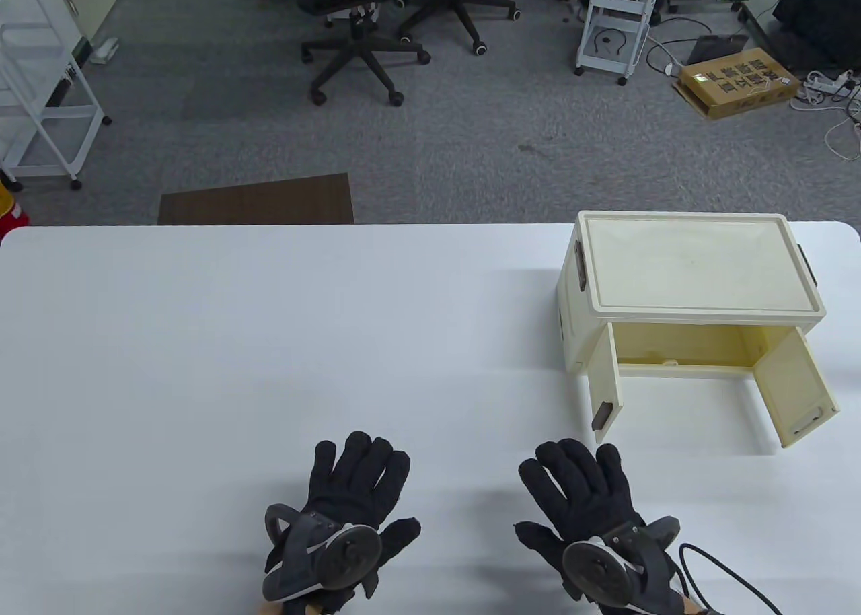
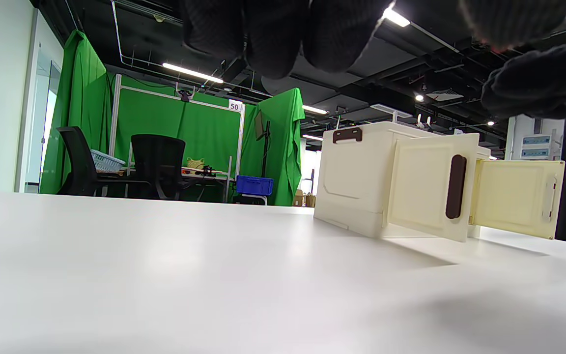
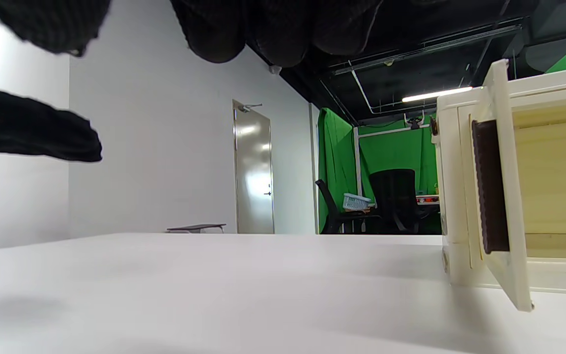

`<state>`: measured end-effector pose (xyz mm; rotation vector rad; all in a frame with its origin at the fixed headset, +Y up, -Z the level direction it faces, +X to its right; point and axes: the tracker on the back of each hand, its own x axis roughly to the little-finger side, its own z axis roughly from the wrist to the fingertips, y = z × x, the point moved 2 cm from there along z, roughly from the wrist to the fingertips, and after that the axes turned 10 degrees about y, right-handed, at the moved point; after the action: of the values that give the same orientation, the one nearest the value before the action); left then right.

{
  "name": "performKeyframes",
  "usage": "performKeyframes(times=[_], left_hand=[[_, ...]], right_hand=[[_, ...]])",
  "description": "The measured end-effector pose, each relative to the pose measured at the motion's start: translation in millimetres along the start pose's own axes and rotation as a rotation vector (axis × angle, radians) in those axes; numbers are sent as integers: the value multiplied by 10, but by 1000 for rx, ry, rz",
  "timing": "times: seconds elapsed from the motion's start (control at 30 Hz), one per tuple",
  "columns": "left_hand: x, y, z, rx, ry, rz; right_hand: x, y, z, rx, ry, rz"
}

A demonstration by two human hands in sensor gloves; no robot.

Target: Close cabinet door

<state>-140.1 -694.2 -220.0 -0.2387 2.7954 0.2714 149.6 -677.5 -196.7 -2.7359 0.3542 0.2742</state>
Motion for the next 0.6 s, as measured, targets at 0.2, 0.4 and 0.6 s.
performKeyframes(times=[0.2, 0.4, 0.6], left_hand=[[-4, 19, -2, -27, -7, -11], [7, 28, -4, -31, -7, -20], [20, 28, -5, -27, -11, -36]], right_hand=[[254, -181, 58, 104, 91, 56], [682, -264, 171, 163, 271, 126], [1044, -154, 272, 97, 477, 189]])
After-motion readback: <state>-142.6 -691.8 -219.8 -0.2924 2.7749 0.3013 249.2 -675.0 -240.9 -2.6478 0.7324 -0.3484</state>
